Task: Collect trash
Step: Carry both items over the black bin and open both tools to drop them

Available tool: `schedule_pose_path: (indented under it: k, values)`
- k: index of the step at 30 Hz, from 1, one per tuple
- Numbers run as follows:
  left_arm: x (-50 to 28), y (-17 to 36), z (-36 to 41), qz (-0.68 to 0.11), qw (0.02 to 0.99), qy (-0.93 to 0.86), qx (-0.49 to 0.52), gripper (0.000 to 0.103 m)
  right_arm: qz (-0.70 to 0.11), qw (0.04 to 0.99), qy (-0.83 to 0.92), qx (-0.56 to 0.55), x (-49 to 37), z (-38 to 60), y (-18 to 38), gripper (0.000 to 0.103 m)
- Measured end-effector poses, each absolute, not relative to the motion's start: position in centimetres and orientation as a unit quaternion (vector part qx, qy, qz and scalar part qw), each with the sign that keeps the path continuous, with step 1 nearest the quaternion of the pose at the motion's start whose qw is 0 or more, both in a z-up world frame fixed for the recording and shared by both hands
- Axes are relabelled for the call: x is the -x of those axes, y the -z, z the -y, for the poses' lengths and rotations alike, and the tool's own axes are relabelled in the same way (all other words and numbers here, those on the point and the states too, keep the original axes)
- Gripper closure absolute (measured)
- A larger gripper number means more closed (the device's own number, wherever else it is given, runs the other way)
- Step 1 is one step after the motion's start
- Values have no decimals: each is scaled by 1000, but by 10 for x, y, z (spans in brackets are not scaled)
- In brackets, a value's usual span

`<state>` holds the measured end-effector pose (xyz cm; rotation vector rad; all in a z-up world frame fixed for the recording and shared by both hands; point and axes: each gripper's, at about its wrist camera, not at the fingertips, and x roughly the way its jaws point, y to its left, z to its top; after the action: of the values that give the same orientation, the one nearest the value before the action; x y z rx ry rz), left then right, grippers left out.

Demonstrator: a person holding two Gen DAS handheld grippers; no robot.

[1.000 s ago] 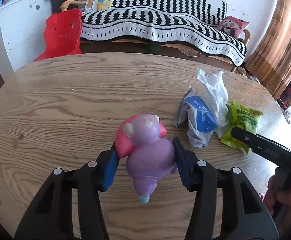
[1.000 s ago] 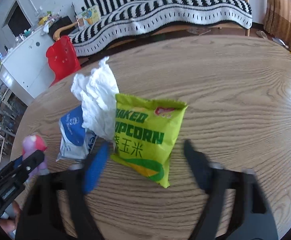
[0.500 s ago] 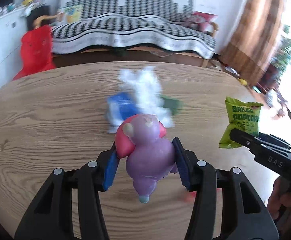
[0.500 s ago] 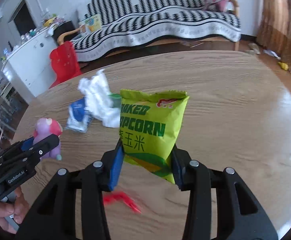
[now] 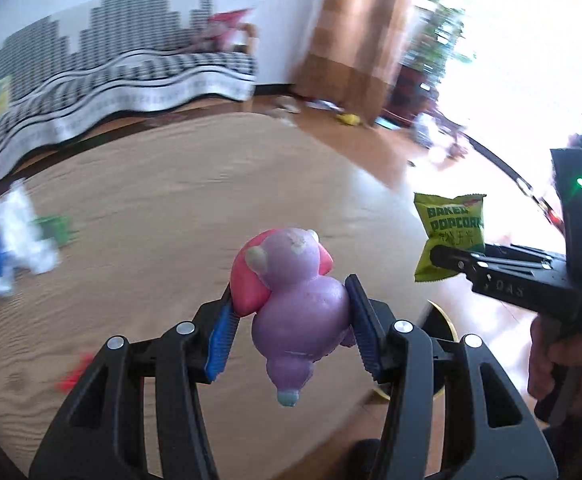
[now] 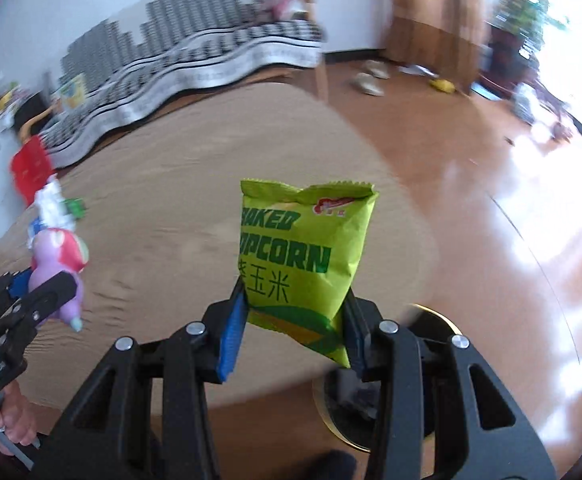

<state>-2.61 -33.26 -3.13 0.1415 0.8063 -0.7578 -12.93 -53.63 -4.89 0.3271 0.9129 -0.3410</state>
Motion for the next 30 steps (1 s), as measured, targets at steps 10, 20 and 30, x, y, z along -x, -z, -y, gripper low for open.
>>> schedule_pose_path:
  k: [10, 20, 30]
  values:
    - [93, 63, 433, -372, 790, 471, -128, 52, -511, 807, 229, -187, 202, 618, 109, 60]
    - [91, 83, 457, -390, 774, 480, -139, 52, -563, 776, 215, -187, 204, 629, 146, 60]
    - [98, 89, 468, -397, 770, 479, -142, 52, -562, 779, 214, -180, 193, 628, 137, 41]
